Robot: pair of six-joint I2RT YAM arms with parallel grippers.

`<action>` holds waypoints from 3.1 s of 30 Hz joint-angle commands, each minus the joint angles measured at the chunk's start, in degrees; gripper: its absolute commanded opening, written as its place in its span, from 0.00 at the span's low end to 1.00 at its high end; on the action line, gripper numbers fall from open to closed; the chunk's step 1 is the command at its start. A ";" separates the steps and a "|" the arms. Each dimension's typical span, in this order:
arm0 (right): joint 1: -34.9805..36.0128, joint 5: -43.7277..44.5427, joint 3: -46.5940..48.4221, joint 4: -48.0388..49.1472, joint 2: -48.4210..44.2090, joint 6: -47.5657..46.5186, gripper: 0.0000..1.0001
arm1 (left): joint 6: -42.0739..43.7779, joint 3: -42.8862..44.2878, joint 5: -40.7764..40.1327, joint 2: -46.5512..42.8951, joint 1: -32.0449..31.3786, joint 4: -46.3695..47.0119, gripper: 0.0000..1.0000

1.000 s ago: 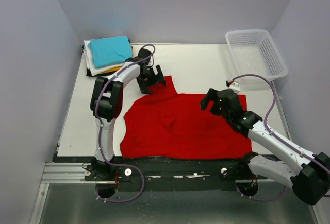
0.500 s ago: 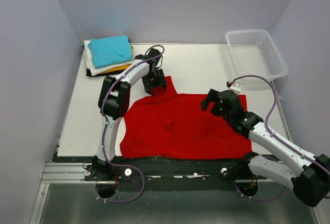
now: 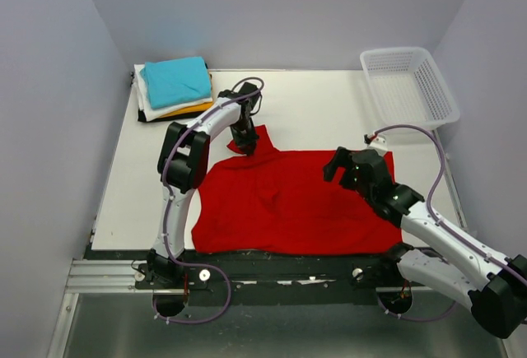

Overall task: Fold and stack the t-shirts
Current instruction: Grab the side of the flattened tshirt furthest away from the robot with both arms

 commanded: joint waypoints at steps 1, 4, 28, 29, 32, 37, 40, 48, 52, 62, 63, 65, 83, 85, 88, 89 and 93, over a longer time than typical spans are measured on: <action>0.17 -0.29 -0.95 0.72 -1.45 -1.14 1.00 | 1.77 4.72 -2.63 2.67 0.14 -2.78 0.00; 0.20 1.60 -1.10 0.67 -1.26 -1.18 1.00 | 5.32 7.24 -1.69 3.72 0.20 -2.56 0.00; 0.18 5.02 1.82 -0.23 5.99 -0.51 1.00 | 17.65 -16.34 -1.50 -14.78 -8.38 16.39 0.05; 0.20 5.14 1.89 -0.29 6.09 -0.54 1.00 | 17.29 -17.19 -1.48 -14.66 -8.80 16.65 0.11; 0.21 5.13 2.13 -0.23 6.45 -0.54 1.00 | 16.67 -18.78 0.30 -13.56 -9.26 17.47 0.28; 0.16 4.81 2.77 -0.23 7.30 -0.53 1.00 | 15.19 -18.62 -0.47 -14.37 -9.22 16.73 0.53; 0.16 5.06 3.04 -0.14 7.76 -0.84 1.00 | 14.43 -20.21 -1.41 -19.21 -9.03 18.43 0.64; 0.17 6.14 3.67 -0.36 8.67 -1.25 1.00 | 9.23 -21.60 0.77 -23.08 -3.56 19.74 0.99; 0.17 5.98 4.09 -0.05 9.51 -1.49 1.00 | 4.91 -20.22 7.23 -18.27 1.69 20.98 0.99; 0.15 5.01 4.20 -0.57 10.27 -1.15 1.00 | 0.50 -16.55 8.40 -10.42 3.39 20.43 0.77; 0.17 5.08 4.14 -0.71 10.23 -1.07 1.00 | 0.11 -16.77 8.80 -10.05 3.35 20.66 0.71; 0.21 5.31 4.02 -0.76 10.07 -0.97 1.00 | -0.58 -17.31 9.28 -9.66 3.40 20.75 0.60; 0.14 4.24 4.12 1.18 11.55 -1.23 1.00 | -1.19 -25.22 17.93 -14.09 2.97 26.52 0.24; 0.18 4.42 4.11 1.22 11.54 -1.30 1.00 | -1.20 -24.68 19.18 -13.62 2.79 27.34 0.01; 0.20 4.64 4.05 1.21 11.48 -1.49 1.00 | -0.41 -23.97 19.13 -14.20 2.78 27.93 0.00; 0.13 4.72 4.06 1.18 11.45 -1.55 1.00 | -0.02 -23.61 18.51 -14.86 2.83 27.83 0.00; 0.21 5.81 4.14 0.85 11.54 -1.70 1.00 | 3.35 -22.36 16.08 -18.20 2.85 28.22 0.00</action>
